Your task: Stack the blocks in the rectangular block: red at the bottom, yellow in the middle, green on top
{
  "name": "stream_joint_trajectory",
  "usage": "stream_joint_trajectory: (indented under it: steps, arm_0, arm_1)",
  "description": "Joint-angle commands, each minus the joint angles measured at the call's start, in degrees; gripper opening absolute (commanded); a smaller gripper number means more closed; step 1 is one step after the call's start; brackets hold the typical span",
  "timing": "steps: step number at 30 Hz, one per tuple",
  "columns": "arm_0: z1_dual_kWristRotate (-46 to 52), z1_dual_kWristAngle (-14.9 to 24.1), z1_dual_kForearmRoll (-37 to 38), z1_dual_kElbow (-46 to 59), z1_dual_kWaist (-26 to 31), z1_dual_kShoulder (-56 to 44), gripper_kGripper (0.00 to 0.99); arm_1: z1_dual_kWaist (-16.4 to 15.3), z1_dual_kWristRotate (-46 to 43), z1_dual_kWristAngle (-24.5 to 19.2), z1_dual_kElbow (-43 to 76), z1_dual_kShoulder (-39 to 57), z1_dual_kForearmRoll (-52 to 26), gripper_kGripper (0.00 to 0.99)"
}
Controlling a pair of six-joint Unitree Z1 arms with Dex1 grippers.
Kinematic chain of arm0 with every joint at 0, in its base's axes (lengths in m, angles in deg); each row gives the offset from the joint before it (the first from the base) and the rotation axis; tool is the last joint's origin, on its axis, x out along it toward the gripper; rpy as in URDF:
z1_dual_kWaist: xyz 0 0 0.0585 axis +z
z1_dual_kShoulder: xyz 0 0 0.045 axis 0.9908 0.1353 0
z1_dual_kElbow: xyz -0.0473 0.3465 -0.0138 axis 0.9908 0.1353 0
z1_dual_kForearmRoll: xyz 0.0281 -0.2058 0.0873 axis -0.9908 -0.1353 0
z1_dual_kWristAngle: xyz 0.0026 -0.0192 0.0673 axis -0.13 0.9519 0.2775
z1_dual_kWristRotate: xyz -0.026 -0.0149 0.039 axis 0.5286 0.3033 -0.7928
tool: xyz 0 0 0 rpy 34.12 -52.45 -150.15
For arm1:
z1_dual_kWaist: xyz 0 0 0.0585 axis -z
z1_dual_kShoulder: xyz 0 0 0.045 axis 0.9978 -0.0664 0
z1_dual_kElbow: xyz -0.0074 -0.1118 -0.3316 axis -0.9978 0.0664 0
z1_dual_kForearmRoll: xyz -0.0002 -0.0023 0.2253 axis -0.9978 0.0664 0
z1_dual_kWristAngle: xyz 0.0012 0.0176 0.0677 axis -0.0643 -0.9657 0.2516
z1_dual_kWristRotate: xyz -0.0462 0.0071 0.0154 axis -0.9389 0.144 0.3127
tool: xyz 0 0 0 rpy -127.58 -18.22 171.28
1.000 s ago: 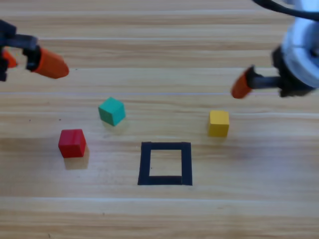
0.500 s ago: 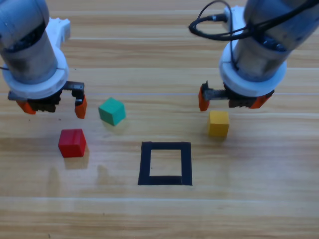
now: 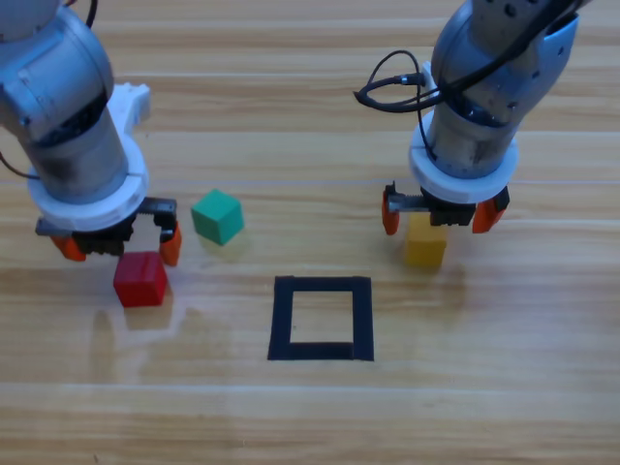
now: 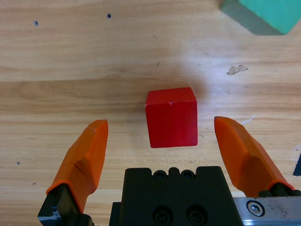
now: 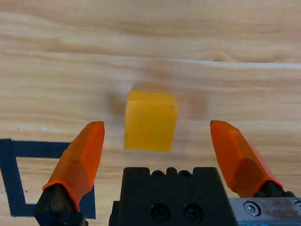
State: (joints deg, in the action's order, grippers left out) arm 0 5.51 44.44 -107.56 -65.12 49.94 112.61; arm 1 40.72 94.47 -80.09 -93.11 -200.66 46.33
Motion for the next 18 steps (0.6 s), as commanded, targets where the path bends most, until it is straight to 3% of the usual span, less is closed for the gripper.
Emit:
stream_joint_trajectory:
  steps: [1, 7, 10, 13, 15, 18]
  arm_0:
    - [1.9, -1.1, 3.3, 3.7, 1.1, 1.7, 0.962]
    - [3.1, -1.9, 7.9, 7.1, 1.1, 2.2, 0.948]
    - [3.2, -1.9, 9.0, 7.6, 1.1, 2.5, 0.891]
    - [3.1, -1.9, 10.0, 8.0, 1.1, 2.8, 0.848]
    - [3.1, -1.9, 10.6, 8.3, 1.2, 3.3, 0.844]
    - [2.9, -1.8, 11.2, 8.4, 1.3, 4.3, 0.672]
  arm_1:
    - [3.2, 0.7, 1.6, -1.2, -5.5, 0.6, 0.913]
    - [3.6, 0.6, 3.6, -1.2, -7.2, 0.6, 0.755]
    - [3.6, -0.5, 3.9, -1.3, -6.9, 0.6, 0.436]
    - [3.4, -1.2, 3.9, -0.8, -5.1, 0.6, 0.000]
    - [3.3, -1.5, 3.9, -0.2, -3.8, 0.6, 0.000]
    - [3.2, -1.9, 4.5, 1.1, -1.0, 0.6, 0.000]
